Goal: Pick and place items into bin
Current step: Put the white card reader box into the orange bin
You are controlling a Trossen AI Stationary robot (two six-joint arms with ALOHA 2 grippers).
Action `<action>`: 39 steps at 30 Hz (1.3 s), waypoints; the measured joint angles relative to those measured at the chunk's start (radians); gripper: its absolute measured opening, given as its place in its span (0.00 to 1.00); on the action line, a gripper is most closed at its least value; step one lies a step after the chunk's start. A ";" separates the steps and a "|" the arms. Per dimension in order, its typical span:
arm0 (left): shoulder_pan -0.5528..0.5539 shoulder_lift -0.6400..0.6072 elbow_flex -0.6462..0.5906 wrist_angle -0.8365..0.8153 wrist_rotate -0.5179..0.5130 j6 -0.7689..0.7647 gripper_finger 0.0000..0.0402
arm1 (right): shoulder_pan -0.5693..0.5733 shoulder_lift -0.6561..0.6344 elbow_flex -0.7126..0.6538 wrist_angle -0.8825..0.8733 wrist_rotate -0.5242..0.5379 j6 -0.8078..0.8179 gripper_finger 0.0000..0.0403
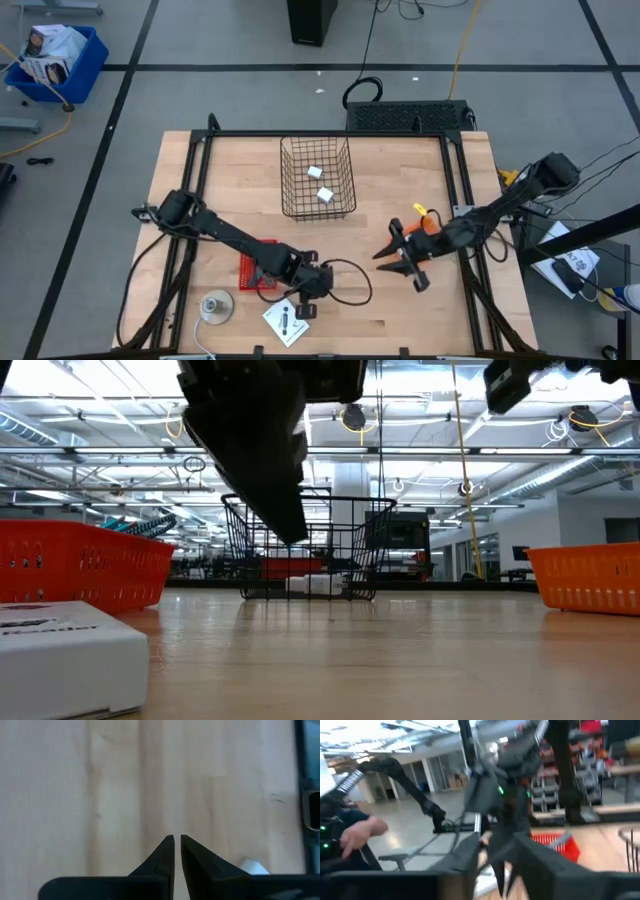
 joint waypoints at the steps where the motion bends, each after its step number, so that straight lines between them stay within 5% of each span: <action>1: -0.009 -0.001 0.000 -0.004 0.013 -0.004 0.09 | -0.005 0.010 0.007 -0.018 -0.001 0.022 0.22; 3: -0.032 -0.001 0.000 -0.012 0.032 -0.005 0.09 | -0.013 0.021 0.016 -0.063 -0.001 0.070 0.07; 5: -0.053 -0.001 0.000 -0.011 0.035 -0.025 0.09 | -0.022 0.027 0.027 -0.109 0.010 0.108 0.03; 12: -0.103 -0.001 0.000 -0.007 0.042 -0.085 0.09 | -0.039 0.031 0.029 -0.146 0.078 0.183 0.00; 19: -0.127 -0.004 0.000 -0.080 0.189 -0.137 0.09 | -0.046 0.031 0.029 -0.139 0.075 0.111 0.00; 39: -0.184 -0.006 0.000 -0.092 0.160 -0.175 0.09 | -0.160 0.031 0.029 -0.117 -0.031 0.186 0.00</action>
